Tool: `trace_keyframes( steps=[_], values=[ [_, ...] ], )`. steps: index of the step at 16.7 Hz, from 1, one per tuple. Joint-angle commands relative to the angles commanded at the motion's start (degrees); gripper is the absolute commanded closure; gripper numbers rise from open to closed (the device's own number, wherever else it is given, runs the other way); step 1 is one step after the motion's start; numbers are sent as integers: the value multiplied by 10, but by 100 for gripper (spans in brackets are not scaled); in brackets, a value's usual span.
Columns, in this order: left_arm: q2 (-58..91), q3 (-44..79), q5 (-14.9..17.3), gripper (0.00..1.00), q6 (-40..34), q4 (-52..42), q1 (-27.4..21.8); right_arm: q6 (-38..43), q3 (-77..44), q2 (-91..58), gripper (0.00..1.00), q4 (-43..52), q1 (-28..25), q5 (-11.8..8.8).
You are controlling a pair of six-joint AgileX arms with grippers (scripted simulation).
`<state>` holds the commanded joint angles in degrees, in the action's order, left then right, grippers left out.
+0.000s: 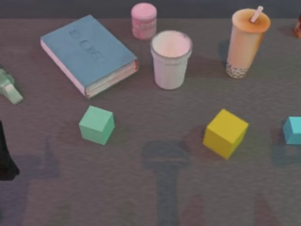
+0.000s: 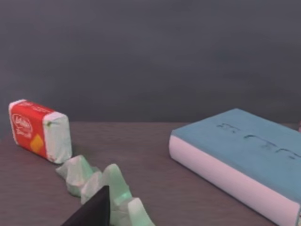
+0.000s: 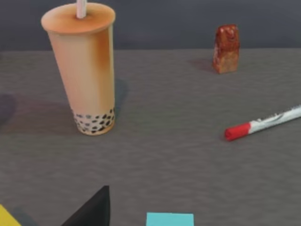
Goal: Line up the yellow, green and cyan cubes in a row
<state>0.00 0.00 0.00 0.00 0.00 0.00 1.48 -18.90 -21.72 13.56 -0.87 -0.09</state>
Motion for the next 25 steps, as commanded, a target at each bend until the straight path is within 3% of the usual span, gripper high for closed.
trace_keyframes(
  steps=[9,15,19,25],
  values=[
    [0,0,0,0,0,0,0,25,-369,-540,0,287,-15,3],
    [0,0,0,0,0,0,0,40,-567,-800,0,434,-24,3],
    [0,0,0,0,0,0,0,45,-640,-889,0,482,-27,2],
    [0,0,0,0,0,0,0,45,-648,-897,0,486,-24,2]
  ],
)
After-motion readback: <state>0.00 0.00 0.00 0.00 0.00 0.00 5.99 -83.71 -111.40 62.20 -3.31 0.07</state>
